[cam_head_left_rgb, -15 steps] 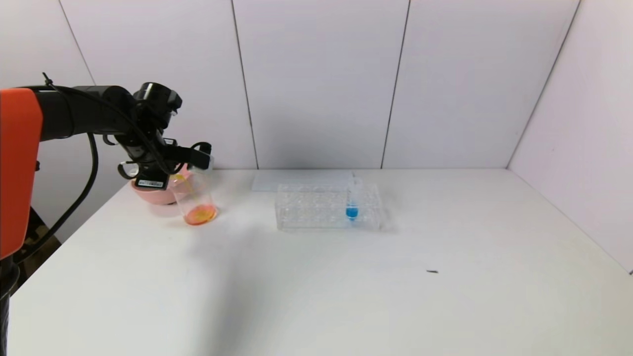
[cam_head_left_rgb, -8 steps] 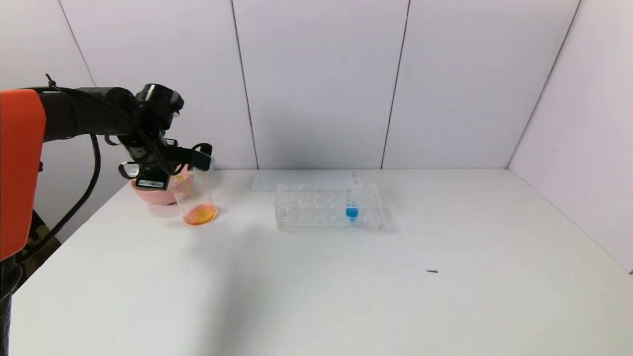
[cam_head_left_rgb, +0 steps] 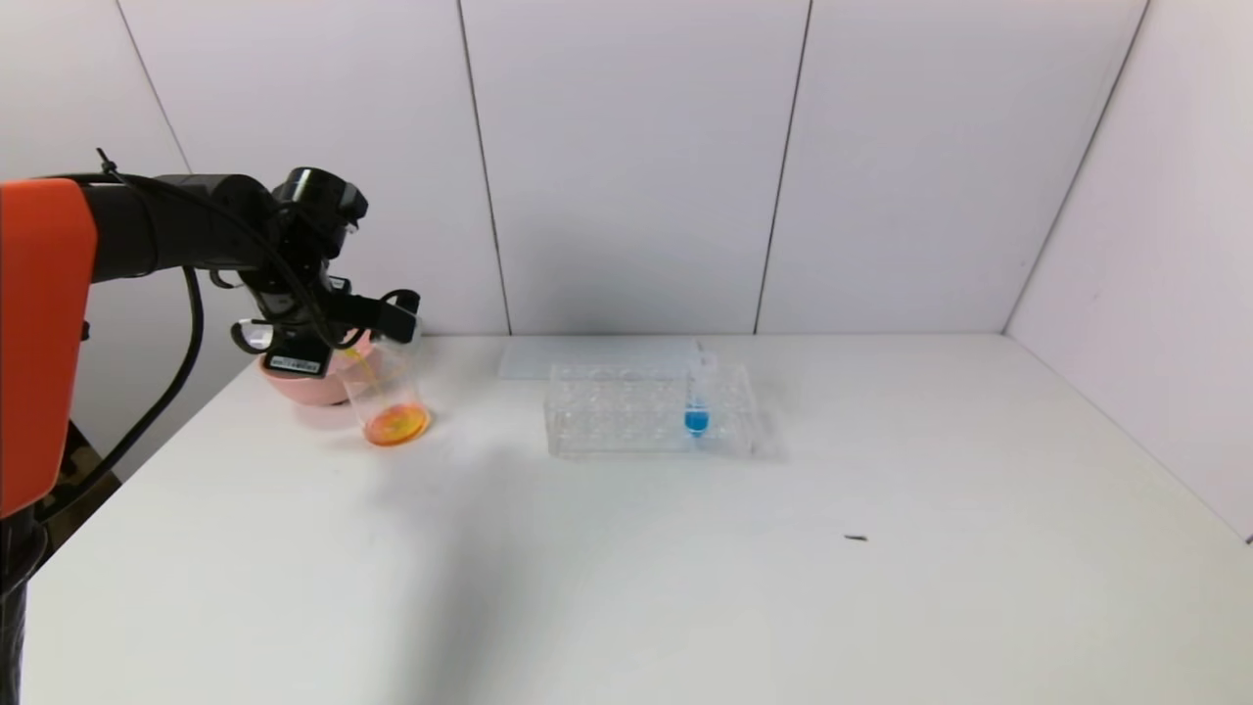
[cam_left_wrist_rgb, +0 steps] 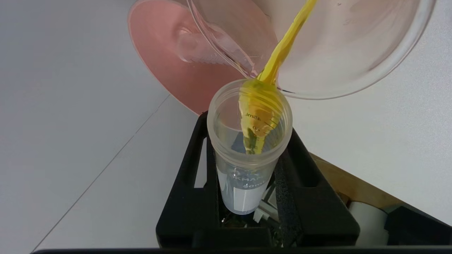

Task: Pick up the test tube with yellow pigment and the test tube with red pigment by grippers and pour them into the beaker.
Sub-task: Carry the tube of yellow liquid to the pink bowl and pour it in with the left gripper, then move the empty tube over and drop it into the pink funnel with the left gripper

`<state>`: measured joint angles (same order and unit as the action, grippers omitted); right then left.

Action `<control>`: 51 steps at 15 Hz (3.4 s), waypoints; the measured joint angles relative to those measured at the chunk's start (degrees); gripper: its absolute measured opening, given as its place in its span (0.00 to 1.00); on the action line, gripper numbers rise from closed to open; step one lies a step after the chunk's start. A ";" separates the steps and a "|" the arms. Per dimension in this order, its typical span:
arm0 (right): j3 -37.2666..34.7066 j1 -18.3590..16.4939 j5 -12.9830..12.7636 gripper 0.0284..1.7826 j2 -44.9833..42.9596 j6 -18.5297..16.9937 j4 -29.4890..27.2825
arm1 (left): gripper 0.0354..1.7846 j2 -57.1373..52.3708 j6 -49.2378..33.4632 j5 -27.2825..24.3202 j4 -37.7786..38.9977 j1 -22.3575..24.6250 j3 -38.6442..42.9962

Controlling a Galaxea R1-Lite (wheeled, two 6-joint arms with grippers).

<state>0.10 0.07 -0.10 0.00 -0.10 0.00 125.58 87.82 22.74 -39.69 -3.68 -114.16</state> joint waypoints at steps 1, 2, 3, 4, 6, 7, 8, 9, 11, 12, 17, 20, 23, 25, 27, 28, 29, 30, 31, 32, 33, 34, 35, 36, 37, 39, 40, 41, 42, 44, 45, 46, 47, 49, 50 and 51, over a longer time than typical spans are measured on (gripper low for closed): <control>0.00 0.00 0.00 0.95 0.00 0.00 0.00 | 0.25 0.09 0.02 0.52 0.01 -0.06 0.00; 0.00 0.00 0.00 0.95 0.00 0.02 0.00 | 0.25 0.13 0.10 1.13 0.01 -0.17 0.00; 0.00 0.02 0.00 0.95 0.00 0.00 0.00 | 0.25 0.17 0.13 1.43 0.01 -0.34 0.00; 0.00 0.00 0.00 0.95 0.00 0.02 0.00 | 0.25 0.20 0.24 1.62 0.04 -0.45 0.00; 0.00 -0.02 0.00 0.95 0.00 0.00 0.00 | 0.25 0.20 0.40 3.45 0.09 -0.91 0.00; 0.00 -0.02 0.00 0.95 0.00 0.00 0.00 | 0.25 0.22 0.66 3.89 0.12 -1.08 0.00; 0.00 -0.02 0.02 0.95 0.00 0.00 0.00 | 0.25 0.22 0.79 3.96 0.33 -1.24 0.00; 0.00 0.00 0.00 0.95 0.00 0.00 0.00 | 0.25 0.22 1.01 4.00 0.48 -1.39 0.00; 0.00 0.00 0.00 0.95 0.00 0.00 0.00 | 0.25 0.22 1.21 4.07 0.54 -1.63 0.00; 0.00 0.00 0.00 0.95 0.00 0.00 0.00 | 0.25 0.22 1.18 4.18 0.54 -1.69 0.00; -0.02 0.02 0.00 0.95 0.00 0.00 0.00 | 0.25 0.20 1.18 4.38 0.52 -1.88 0.00; -0.02 0.00 0.00 0.95 0.00 0.00 0.00 | 0.25 0.13 1.23 4.35 0.52 -1.88 0.00; -0.02 0.00 0.00 0.95 0.00 0.00 0.00 | 0.25 -0.61 0.21 3.36 0.11 -1.85 0.00; -0.02 0.02 0.00 0.95 0.00 0.00 0.00 | 0.25 -1.23 -1.85 2.38 0.20 -1.85 0.02; -0.02 0.00 0.00 0.95 0.00 0.00 0.00 | 0.25 -2.12 -5.08 1.13 0.48 -1.61 0.02; -0.02 0.00 0.00 0.95 0.00 0.00 0.00 | 0.25 -2.62 -6.38 0.66 0.30 -1.11 0.02; -0.02 0.00 0.00 0.95 0.00 0.00 0.00 | 0.25 -3.11 -8.06 -0.24 -0.05 -0.39 0.05; -0.02 -0.02 0.00 0.95 0.00 0.00 0.00 | 0.25 -3.61 -10.14 -1.60 -0.41 0.35 0.09; -0.02 -0.02 0.00 0.95 0.00 0.00 0.00 | 0.25 -4.07 -11.97 -3.01 -0.66 0.90 0.09; -0.02 -0.02 0.00 0.95 0.00 0.02 0.00 | 0.25 -4.49 -13.57 -4.66 -0.73 1.16 0.09; -0.02 0.00 0.00 0.95 0.00 0.02 0.00 | 0.25 -4.94 -15.77 -7.14 -0.77 1.27 0.09; -0.02 0.00 0.00 0.95 0.00 0.02 0.00 | 0.25 -5.32 -18.16 -9.42 -0.83 1.37 0.09; -0.02 0.00 0.00 0.95 0.00 0.00 0.00 | 0.25 -5.68 -20.38 -11.45 -0.83 1.45 0.09; -0.02 0.00 0.00 0.95 0.00 0.00 0.00 | 0.25 -6.06 -22.03 -13.37 -0.82 1.49 0.09; -0.02 0.00 0.00 0.95 0.00 0.02 0.00 | 0.25 -6.39 -23.27 -14.95 -0.82 1.49 0.09; -0.02 0.00 0.00 0.95 0.00 0.00 0.00 | 0.25 -7.11 -25.87 -17.44 -0.83 1.45 0.22; -0.02 0.00 0.00 0.95 0.00 0.00 0.00 | 0.25 -7.41 -27.12 -18.31 -0.79 1.49 0.27; -0.02 0.00 0.00 0.95 0.00 0.00 0.00 | 0.25 -7.68 -28.82 -19.69 -0.62 1.56 0.28; -0.02 0.00 0.00 0.95 0.00 0.00 0.00 | 0.25 -7.91 -30.35 -21.14 -0.29 1.62 0.28; -0.02 0.00 0.00 0.95 0.00 0.00 0.00 | 0.25 -8.33 -34.68 -25.02 0.06 1.93 0.28; -0.02 0.00 0.00 0.95 0.00 0.00 0.00 | 0.25 -8.62 -37.50 -27.48 0.37 2.30 0.28; -0.02 0.00 0.00 0.95 0.00 0.02 0.00 | 0.25 -8.92 -39.92 -29.78 0.59 2.69 0.28; -0.02 0.00 0.00 0.95 0.00 0.00 0.00 | 0.25 -9.25 -42.02 -32.01 0.74 3.16 0.28; 0.00 0.00 0.00 0.95 0.00 0.00 0.00 | 0.25 -9.90 -45.92 -35.66 1.08 4.28 0.38; 0.00 0.00 0.00 0.95 0.00 0.00 0.00 | 0.25 -10.23 -47.77 -37.08 1.52 4.83 0.50; 0.00 0.00 0.00 0.95 0.00 0.00 0.00 | 0.25 -10.56 -49.92 -38.24 2.05 5.28 0.60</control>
<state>0.10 0.07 -0.10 0.00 -0.10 0.00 115.02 37.90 -15.51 -37.64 1.60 -113.57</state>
